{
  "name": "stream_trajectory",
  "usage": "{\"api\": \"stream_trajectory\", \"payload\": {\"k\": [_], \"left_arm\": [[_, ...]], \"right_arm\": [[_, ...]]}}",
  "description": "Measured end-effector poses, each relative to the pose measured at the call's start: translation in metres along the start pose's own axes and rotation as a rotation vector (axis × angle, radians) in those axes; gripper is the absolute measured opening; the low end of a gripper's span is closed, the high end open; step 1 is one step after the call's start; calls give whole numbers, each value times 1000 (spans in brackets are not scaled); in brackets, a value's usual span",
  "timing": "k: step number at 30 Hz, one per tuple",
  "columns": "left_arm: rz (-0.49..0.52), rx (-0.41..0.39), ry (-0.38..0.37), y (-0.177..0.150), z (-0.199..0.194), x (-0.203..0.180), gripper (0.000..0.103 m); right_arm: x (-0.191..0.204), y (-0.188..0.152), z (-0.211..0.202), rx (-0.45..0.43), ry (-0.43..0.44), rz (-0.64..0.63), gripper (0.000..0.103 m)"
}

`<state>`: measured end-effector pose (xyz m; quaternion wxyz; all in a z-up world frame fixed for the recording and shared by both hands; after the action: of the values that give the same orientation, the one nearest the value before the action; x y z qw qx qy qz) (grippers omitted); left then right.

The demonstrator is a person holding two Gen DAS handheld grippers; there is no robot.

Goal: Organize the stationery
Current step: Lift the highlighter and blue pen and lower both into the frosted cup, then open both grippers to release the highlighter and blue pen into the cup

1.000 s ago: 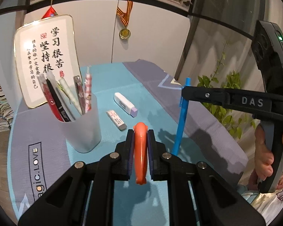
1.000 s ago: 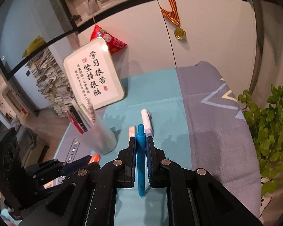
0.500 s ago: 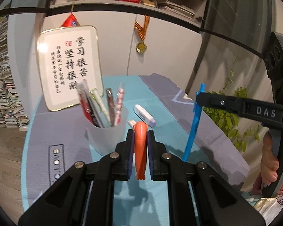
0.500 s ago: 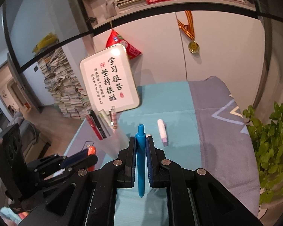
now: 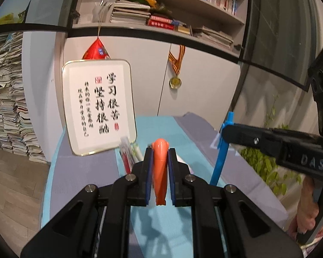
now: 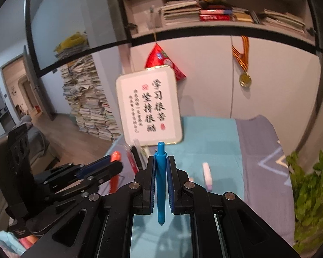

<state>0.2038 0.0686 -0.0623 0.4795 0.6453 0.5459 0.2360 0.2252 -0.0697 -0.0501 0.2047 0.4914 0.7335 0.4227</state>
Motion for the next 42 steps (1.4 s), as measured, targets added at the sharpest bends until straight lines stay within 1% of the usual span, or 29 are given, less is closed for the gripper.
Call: {"api": "stream_trajectory", "payload": {"k": [3,10,15,22,28,31,33,38,42], "left_arm": [[-23,-18,-7,9,9,7,12],[-80,-10,-9,9,31,24,12],[-125,-14,-54,8,41,34,12],[-182,-28,-83,9,52,46,12],[-154,-61,-91,4,47,41,12],[-116,-86,-79,1,40,35,12],[-97,-96,-85,0,37,32,12],[-73,-94,-94,-7,36,28,12],[-85,-73,-96,-17,40,30,12]], "right_arm": [[5,9,2,-17,3,-2,11],[3,29,10,-47,1,28,11],[-1,37,16,-64,-1,54,11],[-3,45,22,-105,-3,78,11],[-7,42,39,-90,8,105,11],[-7,37,48,-71,10,100,11],[-6,33,54,-62,0,89,11],[-6,21,63,-23,2,86,11],[-9,13,66,1,16,99,11]]}}
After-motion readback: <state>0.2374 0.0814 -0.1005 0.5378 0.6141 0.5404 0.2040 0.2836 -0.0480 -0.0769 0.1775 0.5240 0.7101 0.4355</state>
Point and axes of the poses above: each gripper's, at about its wrist camera, not at the fingertips, and z roughly the way its jaws point, x to its left, y to its top, the point moved 4 cm from there along z, roughly the way its jaws point, and after that the axes turned 5 degrees about -y, right-handed, at the moved point
